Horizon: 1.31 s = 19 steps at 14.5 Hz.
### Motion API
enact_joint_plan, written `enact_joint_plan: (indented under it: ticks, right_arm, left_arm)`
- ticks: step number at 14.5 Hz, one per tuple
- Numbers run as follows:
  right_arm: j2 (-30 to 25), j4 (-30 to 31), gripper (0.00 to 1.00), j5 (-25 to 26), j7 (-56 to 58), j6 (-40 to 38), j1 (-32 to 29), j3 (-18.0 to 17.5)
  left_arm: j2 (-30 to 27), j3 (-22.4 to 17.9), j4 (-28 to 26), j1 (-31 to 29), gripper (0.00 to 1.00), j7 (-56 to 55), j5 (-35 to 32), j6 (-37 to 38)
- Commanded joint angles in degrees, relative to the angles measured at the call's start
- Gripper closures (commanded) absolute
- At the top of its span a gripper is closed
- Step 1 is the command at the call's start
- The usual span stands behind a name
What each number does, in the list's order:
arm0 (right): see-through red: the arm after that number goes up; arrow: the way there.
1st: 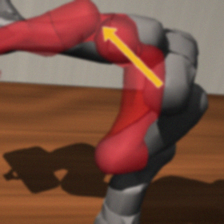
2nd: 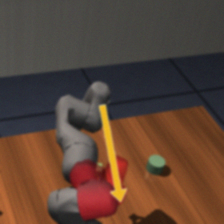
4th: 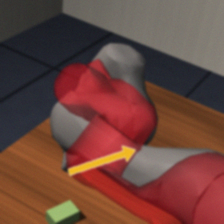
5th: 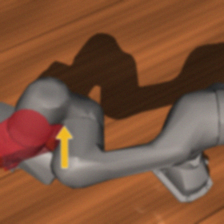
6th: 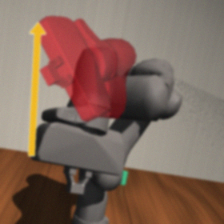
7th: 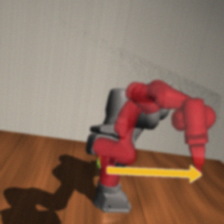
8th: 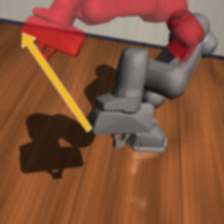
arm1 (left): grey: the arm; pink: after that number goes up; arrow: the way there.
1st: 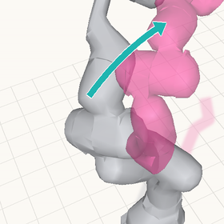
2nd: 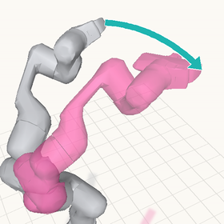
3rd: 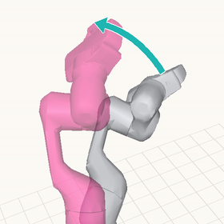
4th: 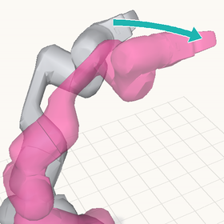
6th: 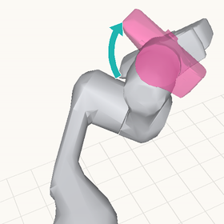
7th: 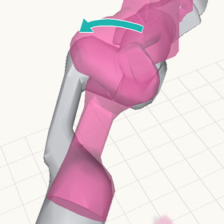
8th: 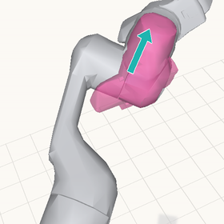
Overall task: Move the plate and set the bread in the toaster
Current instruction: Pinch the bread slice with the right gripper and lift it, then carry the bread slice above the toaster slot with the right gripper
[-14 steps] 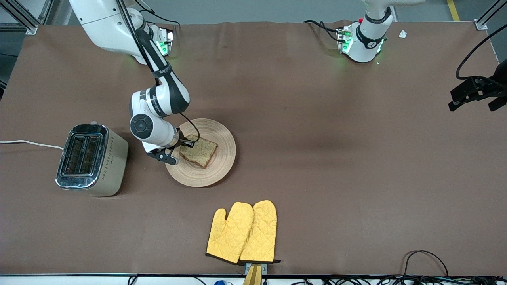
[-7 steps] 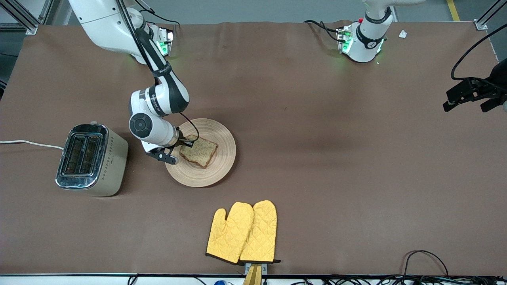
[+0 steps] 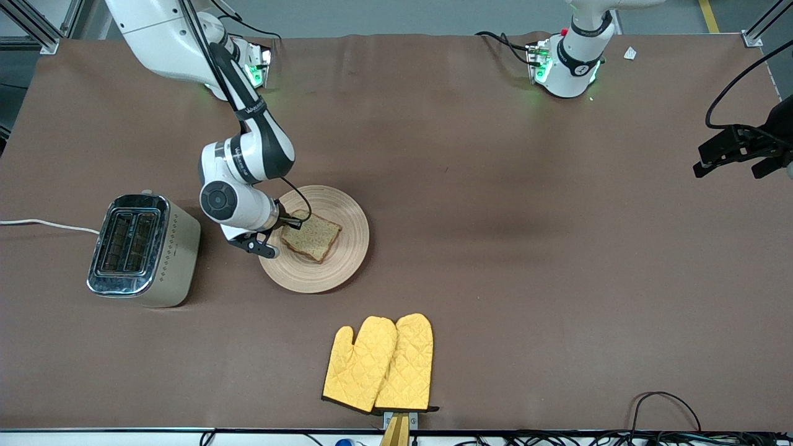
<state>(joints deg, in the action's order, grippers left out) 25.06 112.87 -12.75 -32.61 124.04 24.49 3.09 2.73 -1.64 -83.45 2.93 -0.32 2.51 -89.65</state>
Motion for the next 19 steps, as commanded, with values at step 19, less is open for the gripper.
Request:
enact_joint_plan:
  ticks: [19]
  right_arm:
    - [1.74, -30.43, 1.0, 60.29, 23.82, -50.03, -3.92, 0.95]
  left_arm:
    - [0.09, -0.29, -0.4, -1.08, 0.0, 0.67, -0.31, -0.79]
